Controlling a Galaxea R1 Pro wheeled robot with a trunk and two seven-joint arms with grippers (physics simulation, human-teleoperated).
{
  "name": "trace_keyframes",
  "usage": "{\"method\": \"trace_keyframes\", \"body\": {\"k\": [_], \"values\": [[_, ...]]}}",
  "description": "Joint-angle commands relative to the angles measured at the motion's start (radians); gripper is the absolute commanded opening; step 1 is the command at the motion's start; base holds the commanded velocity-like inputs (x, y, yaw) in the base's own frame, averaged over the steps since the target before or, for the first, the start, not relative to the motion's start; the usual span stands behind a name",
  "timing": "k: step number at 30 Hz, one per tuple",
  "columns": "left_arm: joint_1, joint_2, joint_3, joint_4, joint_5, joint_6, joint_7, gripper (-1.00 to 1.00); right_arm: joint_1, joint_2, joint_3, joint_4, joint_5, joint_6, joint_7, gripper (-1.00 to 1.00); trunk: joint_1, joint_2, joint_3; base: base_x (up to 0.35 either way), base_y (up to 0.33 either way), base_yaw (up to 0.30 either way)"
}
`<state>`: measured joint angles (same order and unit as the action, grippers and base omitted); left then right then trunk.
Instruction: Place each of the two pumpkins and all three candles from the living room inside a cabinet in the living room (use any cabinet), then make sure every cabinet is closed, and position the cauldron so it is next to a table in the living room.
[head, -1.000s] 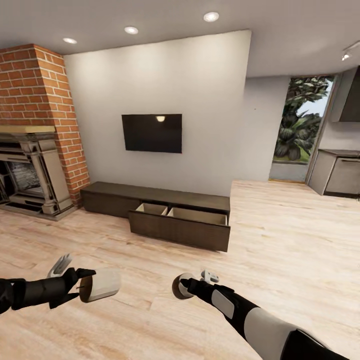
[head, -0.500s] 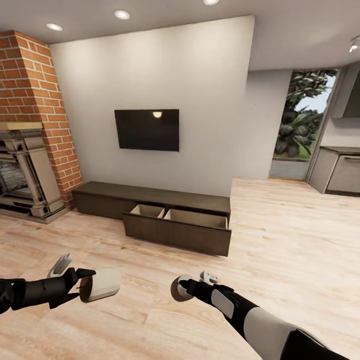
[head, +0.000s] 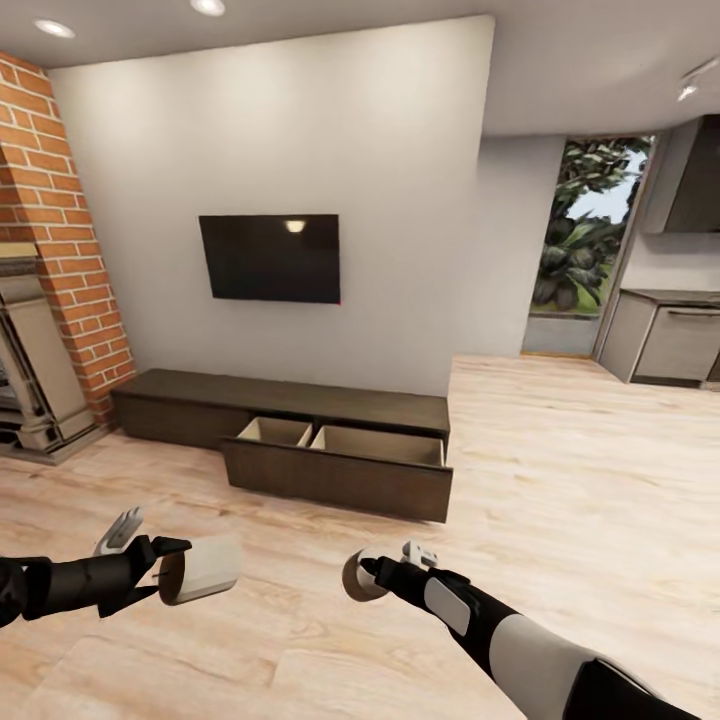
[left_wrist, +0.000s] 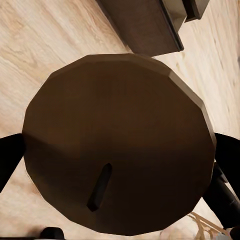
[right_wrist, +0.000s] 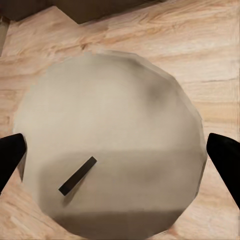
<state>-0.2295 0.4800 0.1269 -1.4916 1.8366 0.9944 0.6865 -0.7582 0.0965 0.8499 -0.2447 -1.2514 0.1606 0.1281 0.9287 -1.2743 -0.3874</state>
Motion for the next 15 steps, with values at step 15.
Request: {"method": "trace_keyframes", "body": {"k": [15], "values": [[-0.001,0.000,0.002,-0.001,0.027,0.000,0.005,-1.00,-0.002,-0.005,0.000,0.003,-0.006,0.007,0.001,-1.00,-0.019,0.034,0.011,0.103,0.000,-0.252]]}}
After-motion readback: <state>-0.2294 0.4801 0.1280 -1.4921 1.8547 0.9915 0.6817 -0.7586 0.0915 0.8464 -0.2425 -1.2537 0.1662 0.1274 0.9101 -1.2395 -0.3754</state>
